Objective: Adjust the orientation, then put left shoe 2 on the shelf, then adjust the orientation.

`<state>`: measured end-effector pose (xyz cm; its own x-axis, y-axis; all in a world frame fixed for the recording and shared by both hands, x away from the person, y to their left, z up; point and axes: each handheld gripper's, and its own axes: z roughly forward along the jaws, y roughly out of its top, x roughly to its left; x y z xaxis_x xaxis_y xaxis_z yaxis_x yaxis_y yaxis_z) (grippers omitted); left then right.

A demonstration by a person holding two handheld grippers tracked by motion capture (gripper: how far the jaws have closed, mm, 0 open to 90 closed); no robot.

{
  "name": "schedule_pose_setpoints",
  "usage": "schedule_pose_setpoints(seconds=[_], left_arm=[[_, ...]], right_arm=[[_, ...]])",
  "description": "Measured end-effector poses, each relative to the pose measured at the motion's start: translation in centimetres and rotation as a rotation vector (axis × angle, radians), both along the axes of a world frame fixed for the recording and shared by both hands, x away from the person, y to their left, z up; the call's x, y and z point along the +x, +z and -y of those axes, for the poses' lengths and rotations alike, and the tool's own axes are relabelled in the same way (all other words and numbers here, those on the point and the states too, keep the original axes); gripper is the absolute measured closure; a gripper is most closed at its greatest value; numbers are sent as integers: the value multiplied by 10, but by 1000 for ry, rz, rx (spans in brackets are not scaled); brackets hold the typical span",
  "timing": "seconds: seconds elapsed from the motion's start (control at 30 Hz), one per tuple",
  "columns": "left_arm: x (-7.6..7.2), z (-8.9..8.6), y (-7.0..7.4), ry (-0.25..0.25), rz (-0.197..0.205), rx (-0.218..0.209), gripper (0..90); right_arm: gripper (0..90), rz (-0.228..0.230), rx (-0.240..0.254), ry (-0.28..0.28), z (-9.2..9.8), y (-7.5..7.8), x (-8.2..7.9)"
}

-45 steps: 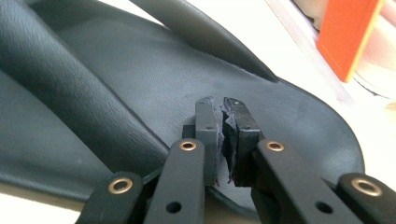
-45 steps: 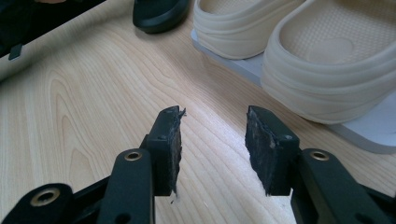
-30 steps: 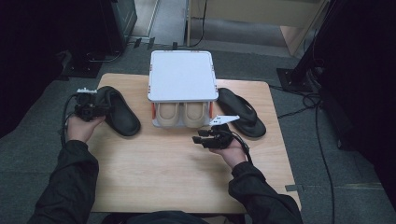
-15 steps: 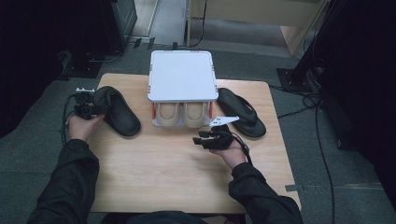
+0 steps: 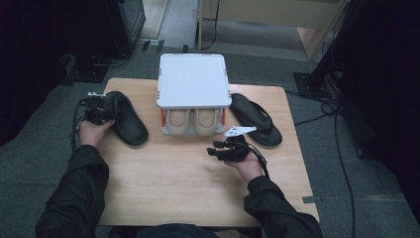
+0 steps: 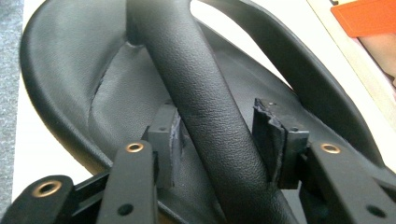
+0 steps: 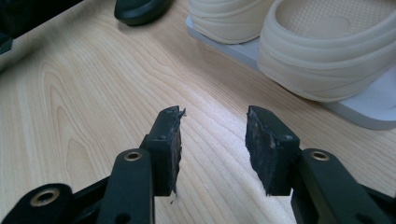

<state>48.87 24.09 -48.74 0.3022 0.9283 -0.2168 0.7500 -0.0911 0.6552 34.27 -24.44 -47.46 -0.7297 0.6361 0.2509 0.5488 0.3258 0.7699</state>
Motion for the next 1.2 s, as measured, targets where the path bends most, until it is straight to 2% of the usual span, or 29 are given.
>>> schedule_pose_setpoints(seconds=[0.17,0.3,0.73,0.9,1.0,1.2], left_arm=[[1,-1,0,-9,-14,-26,621],[1,-1,1,-25,-22,-29,671],[-2,-9,8,-3,-28,-78,685],[-6,-8,17,-15,-14,-77,686],[-8,-7,24,-12,-11,-101,686],[-15,-2,42,-36,20,-119,685]], right_arm=[[561,3,-1,-2,1,0,0],[561,2,1,-3,1,0,1],[561,-2,1,-6,0,0,2],[561,0,-1,-5,0,0,1],[561,4,6,-6,1,1,1],[561,8,7,-4,2,2,1]])
